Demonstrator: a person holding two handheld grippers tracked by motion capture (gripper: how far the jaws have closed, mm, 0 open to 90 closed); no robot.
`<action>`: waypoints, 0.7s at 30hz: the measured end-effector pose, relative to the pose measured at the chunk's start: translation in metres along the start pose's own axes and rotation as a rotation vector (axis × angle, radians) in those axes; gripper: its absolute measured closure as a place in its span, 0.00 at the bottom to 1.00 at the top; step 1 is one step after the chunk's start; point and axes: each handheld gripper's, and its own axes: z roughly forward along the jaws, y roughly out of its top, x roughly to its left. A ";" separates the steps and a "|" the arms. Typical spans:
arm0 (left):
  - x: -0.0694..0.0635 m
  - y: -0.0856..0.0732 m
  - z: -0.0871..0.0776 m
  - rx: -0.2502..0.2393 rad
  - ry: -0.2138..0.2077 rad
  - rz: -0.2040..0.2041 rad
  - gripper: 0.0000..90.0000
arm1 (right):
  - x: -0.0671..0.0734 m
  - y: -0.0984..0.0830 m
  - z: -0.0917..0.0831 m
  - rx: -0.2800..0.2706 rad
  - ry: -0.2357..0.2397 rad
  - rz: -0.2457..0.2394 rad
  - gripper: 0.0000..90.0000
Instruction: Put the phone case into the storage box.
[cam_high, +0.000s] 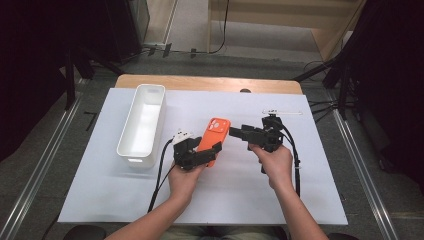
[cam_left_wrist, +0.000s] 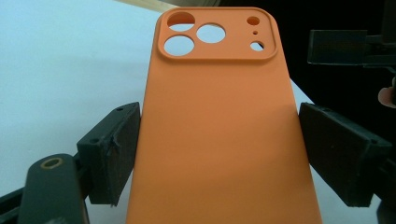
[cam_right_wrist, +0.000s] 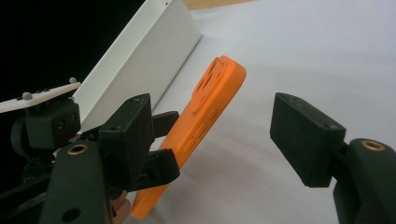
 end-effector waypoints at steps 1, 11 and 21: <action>0.000 0.000 0.000 -0.001 0.000 0.000 0.17 | 0.000 0.001 0.001 0.005 -0.005 -0.005 0.33; -0.001 0.000 0.000 -0.004 0.003 0.003 0.17 | 0.002 0.009 0.011 0.021 -0.003 0.029 0.34; -0.003 -0.001 0.000 -0.002 0.000 0.001 0.17 | 0.003 0.012 0.020 0.019 -0.020 0.056 0.34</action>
